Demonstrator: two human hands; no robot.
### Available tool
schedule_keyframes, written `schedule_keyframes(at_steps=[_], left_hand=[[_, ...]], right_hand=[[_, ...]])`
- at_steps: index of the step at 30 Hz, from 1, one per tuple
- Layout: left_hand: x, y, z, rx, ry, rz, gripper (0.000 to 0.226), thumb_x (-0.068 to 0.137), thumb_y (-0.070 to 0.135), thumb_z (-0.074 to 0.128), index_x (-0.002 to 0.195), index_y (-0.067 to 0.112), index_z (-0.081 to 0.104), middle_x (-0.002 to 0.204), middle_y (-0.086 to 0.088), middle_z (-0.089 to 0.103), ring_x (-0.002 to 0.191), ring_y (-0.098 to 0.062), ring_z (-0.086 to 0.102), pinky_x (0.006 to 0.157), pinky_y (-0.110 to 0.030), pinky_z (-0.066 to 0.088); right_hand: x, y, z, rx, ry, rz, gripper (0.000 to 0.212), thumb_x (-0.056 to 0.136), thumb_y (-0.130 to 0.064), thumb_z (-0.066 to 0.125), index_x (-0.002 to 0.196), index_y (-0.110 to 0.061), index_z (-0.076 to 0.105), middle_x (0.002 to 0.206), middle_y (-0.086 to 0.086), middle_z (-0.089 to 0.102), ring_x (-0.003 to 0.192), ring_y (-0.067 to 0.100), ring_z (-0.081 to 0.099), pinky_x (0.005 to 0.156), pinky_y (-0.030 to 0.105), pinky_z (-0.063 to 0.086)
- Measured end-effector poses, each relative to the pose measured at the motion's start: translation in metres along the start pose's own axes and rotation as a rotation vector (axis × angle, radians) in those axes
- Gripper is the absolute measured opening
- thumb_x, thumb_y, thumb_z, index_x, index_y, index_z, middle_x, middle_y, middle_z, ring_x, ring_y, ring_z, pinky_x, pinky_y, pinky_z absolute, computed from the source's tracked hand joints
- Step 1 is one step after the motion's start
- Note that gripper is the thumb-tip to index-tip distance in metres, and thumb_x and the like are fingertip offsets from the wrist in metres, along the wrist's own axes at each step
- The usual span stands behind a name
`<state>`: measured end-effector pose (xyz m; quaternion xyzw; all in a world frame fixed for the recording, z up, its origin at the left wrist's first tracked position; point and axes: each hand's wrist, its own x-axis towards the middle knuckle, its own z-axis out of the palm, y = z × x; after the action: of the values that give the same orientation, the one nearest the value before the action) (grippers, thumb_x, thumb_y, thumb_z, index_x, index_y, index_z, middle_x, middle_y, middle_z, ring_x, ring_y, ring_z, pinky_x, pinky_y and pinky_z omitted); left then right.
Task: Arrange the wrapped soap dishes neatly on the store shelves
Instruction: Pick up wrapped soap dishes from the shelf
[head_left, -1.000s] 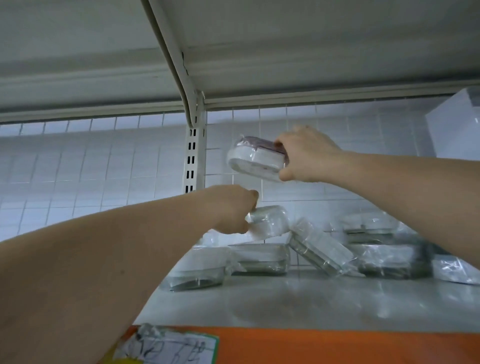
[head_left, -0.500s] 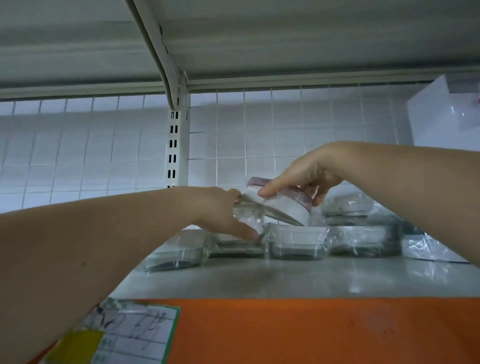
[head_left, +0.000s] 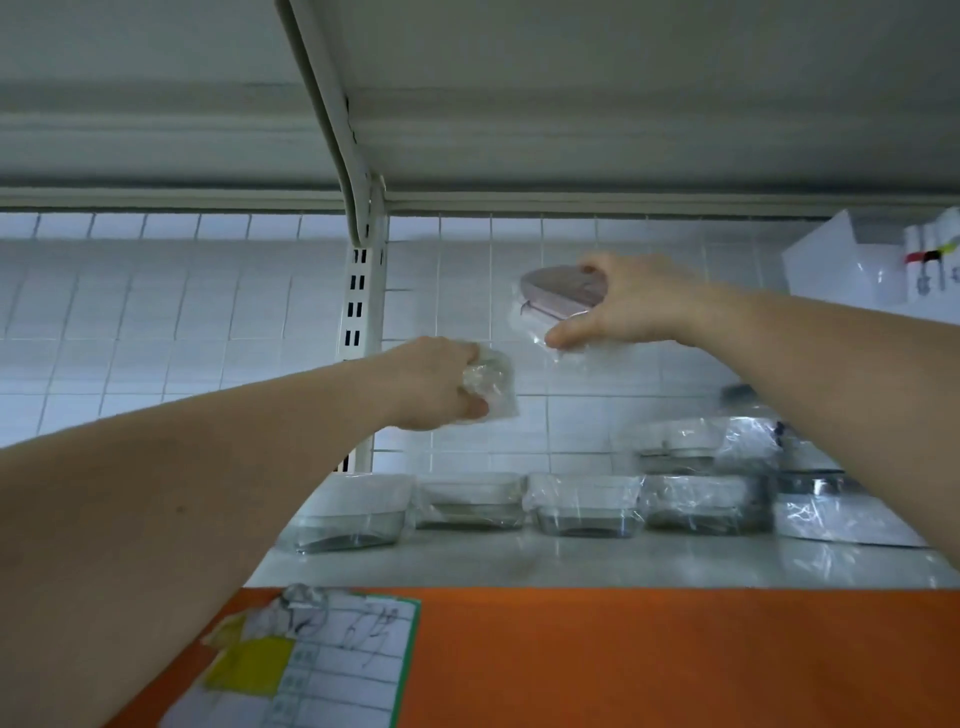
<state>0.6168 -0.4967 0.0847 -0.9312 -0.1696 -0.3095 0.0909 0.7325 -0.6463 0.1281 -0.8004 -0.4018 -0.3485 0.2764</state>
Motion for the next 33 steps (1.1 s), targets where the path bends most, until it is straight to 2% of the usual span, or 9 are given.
schedule_keyframes(at_steps=[5,9,15,18,21,23,26,29,33], left_hand=[[-0.021,0.029,-0.029,-0.085,0.401,0.071,0.071,0.093,0.035,0.051,0.149,0.012,0.014,0.154,-0.008,0.015,0.143,-0.028,0.005,0.116,-0.042,0.015],[-0.048,0.078,-0.034,-0.205,0.608,0.282,0.071,0.091,0.034,0.054,0.147,0.007,0.02,0.153,-0.014,0.019,0.142,-0.035,0.01,0.116,-0.041,0.012],[-0.104,0.178,-0.011,-0.33,0.628,0.584,0.07,0.094,0.031,0.053,0.149,0.01,0.015,0.156,-0.014,0.01,0.144,-0.033,0.002,0.116,-0.04,0.011],[-0.127,0.225,0.009,-0.367,0.656,0.751,0.068,0.093,0.025,0.055,0.147,0.005,0.02,0.154,-0.02,0.013,0.143,-0.04,0.004,0.115,-0.048,0.019],[-0.142,0.266,0.037,-0.365,0.637,0.852,0.068,0.093,0.023,0.056,0.147,0.004,0.02,0.154,-0.022,0.012,0.143,-0.04,0.003,0.111,-0.052,0.028],[-0.153,0.291,0.06,-0.348,0.608,0.891,0.069,0.092,0.023,0.057,0.148,0.005,0.021,0.154,-0.021,0.014,0.143,-0.04,0.005,0.109,-0.051,0.031],[-0.162,0.325,0.108,-0.351,0.665,0.987,0.071,0.082,0.012,0.067,0.142,0.003,0.03,0.145,-0.028,0.032,0.136,-0.048,0.023,0.102,-0.055,0.037],[-0.166,0.347,0.156,-0.297,0.713,1.034,0.056,0.082,0.008,0.039,0.137,0.004,0.028,0.142,-0.027,0.038,0.134,-0.046,0.028,0.099,-0.054,0.042],[-0.176,0.372,0.223,-0.252,0.552,0.98,0.058,0.088,0.028,0.046,0.138,0.005,0.028,0.145,-0.022,0.035,0.135,-0.037,0.021,0.105,-0.045,0.038]], right_hand=[[-0.057,0.009,-0.04,-0.122,0.364,-0.005,0.088,0.065,-0.056,0.073,0.139,-0.03,0.033,0.135,0.014,0.032,0.126,0.031,0.03,0.103,0.042,0.032],[-0.127,0.028,-0.075,-0.069,0.569,0.004,0.082,0.066,-0.054,0.073,0.135,-0.03,0.038,0.134,0.012,0.032,0.126,0.028,0.031,0.104,0.039,0.03],[-0.245,0.087,-0.11,-0.047,0.702,0.18,0.08,0.068,-0.052,0.072,0.137,-0.029,0.037,0.127,0.006,0.033,0.12,0.019,0.038,0.093,0.02,0.03],[-0.299,0.119,-0.115,0.006,0.731,0.31,0.078,0.071,-0.048,0.072,0.137,-0.027,0.036,0.119,0.0,0.031,0.101,0.004,0.04,0.086,0.022,0.035],[-0.344,0.153,-0.111,0.031,0.756,0.426,0.083,0.068,-0.051,0.07,0.139,-0.027,0.032,0.128,0.003,0.034,0.117,0.014,0.037,0.099,0.028,0.034],[-0.367,0.176,-0.106,0.069,0.736,0.483,0.083,0.065,-0.052,0.065,0.137,-0.029,0.031,0.131,0.004,0.031,0.121,0.015,0.036,0.099,0.028,0.032],[-0.395,0.216,-0.089,0.08,0.603,0.577,0.082,0.067,-0.045,0.061,0.141,-0.029,0.029,0.134,0.006,0.031,0.105,-0.002,0.038,0.089,0.016,0.026],[-0.415,0.262,-0.064,0.024,0.407,0.641,0.08,0.062,-0.047,0.061,0.136,-0.029,0.036,0.136,0.009,0.036,0.122,0.014,0.032,0.091,0.023,0.027],[-0.428,0.324,-0.024,0.044,0.123,0.73,0.084,0.06,-0.046,0.06,0.139,-0.024,0.039,0.134,0.015,0.041,0.126,0.03,0.034,0.097,0.034,0.033]])
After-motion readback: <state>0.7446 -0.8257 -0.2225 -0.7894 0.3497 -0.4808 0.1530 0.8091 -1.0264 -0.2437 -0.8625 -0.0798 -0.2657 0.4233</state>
